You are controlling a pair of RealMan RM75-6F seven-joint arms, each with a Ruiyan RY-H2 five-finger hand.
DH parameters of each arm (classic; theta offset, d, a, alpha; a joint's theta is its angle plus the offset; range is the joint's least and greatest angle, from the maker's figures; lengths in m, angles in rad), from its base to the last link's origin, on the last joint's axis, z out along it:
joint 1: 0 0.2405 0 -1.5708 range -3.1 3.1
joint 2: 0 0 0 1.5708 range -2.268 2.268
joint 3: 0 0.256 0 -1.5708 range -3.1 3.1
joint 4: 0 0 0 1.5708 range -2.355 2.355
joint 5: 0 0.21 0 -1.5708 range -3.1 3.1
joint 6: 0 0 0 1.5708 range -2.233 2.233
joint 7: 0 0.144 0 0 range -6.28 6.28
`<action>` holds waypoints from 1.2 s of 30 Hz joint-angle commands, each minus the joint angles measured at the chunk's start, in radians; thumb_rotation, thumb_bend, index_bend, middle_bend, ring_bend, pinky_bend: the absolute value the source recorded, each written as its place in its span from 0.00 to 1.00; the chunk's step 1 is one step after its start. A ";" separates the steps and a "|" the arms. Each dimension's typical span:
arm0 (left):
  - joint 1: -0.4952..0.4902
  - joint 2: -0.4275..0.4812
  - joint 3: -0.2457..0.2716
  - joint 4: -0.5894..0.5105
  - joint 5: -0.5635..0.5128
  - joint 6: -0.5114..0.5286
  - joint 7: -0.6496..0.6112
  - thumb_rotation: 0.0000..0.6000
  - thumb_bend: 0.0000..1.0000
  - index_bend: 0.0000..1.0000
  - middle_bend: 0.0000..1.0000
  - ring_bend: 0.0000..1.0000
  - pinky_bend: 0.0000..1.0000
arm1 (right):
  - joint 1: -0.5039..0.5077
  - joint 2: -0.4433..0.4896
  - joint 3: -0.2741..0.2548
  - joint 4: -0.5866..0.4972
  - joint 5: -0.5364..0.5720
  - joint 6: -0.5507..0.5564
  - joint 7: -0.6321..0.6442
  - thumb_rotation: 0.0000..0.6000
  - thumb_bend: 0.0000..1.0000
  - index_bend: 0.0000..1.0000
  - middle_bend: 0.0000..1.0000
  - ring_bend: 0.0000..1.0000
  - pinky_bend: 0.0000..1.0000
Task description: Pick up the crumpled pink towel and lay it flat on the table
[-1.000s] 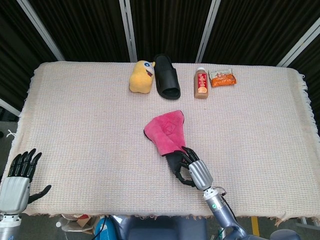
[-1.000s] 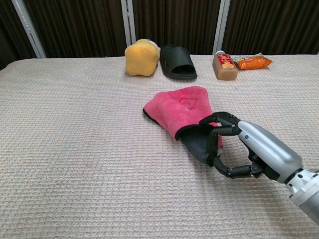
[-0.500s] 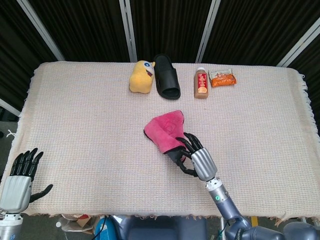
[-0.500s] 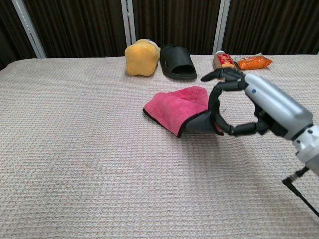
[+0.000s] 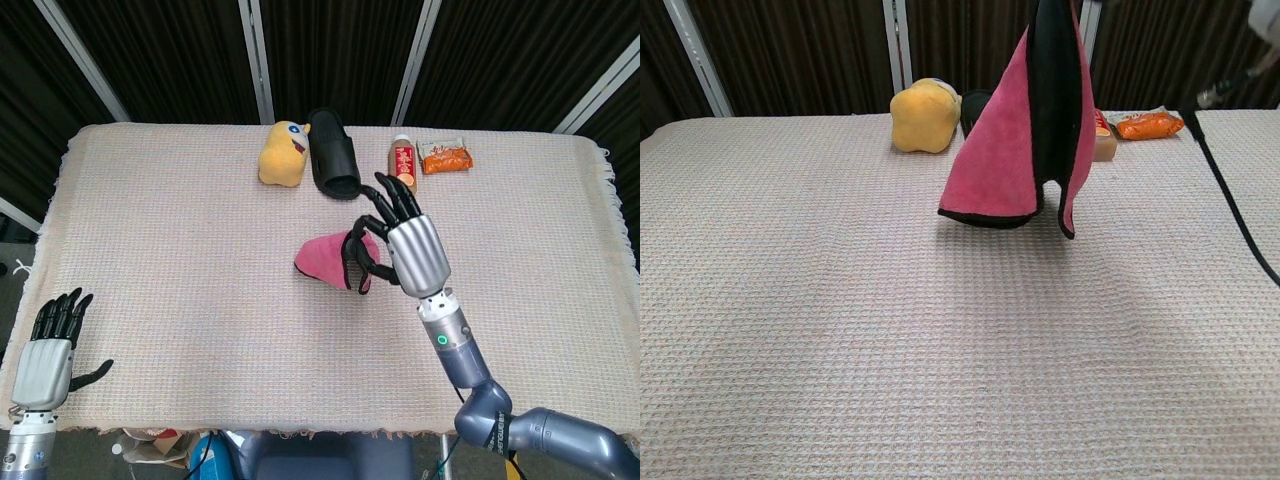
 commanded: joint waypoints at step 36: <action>-0.326 -0.123 -0.256 -0.059 -0.113 -0.247 0.085 1.00 0.01 0.00 0.00 0.00 0.00 | 0.265 0.139 0.102 -0.167 0.414 -0.099 -0.632 1.00 0.50 0.63 0.22 0.08 0.09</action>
